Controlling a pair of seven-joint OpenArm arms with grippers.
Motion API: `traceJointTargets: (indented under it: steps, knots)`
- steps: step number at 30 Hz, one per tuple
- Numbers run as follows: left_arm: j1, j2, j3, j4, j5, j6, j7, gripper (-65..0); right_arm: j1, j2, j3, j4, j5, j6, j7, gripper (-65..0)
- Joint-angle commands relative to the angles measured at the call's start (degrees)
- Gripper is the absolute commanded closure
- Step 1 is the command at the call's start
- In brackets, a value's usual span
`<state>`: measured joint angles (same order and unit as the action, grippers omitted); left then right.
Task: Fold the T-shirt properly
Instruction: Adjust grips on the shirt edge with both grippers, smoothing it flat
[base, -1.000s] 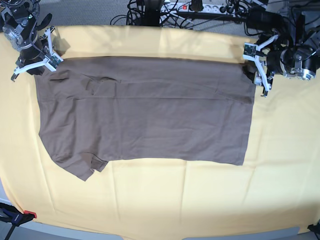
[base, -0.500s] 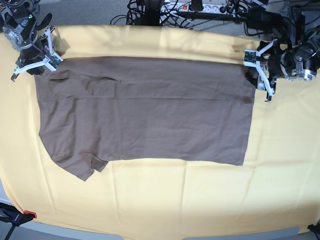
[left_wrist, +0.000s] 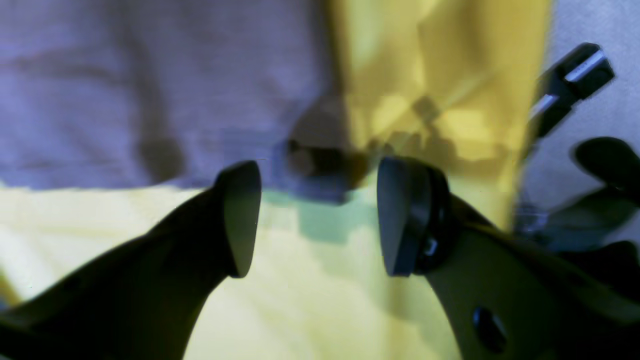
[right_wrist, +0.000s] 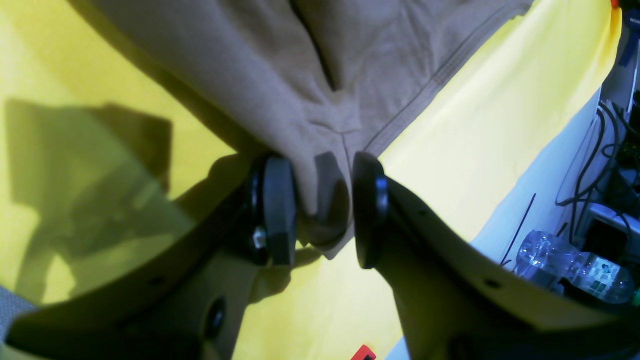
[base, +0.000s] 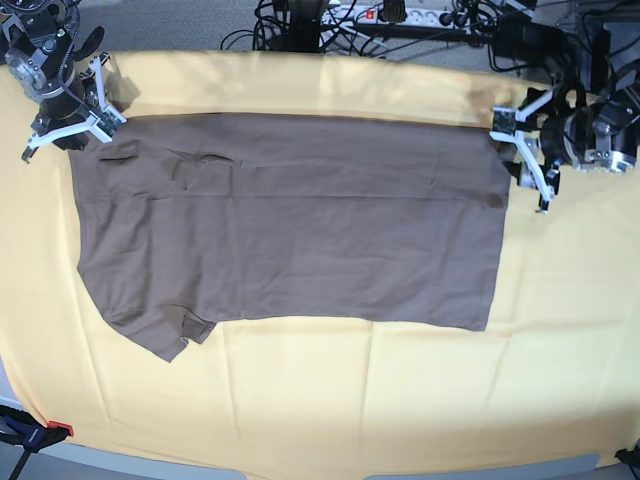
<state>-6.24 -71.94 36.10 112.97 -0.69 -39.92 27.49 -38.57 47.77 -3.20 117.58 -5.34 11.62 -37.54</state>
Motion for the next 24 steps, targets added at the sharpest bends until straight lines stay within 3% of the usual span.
traceJointTargets:
  steps: [1, 17, 24]
  knots:
    - [-1.03, -1.68, -0.55, 0.66, -0.09, -0.08, -0.02, -36.8, 0.13, 0.96, 0.63, 0.63, -0.61, -0.68, 0.22, -21.2]
    - [-0.94, -1.01, -0.52, -2.47, -2.54, -0.08, -2.43, -36.8, 0.15, 0.96, 0.63, 0.63, -0.59, -1.22, 0.31, -21.2]
    - [-0.92, 2.51, -0.52, -5.16, 0.04, -0.08, -5.27, -36.8, 0.13, 0.94, 0.63, 0.63, -0.57, -1.55, 0.28, -21.2]
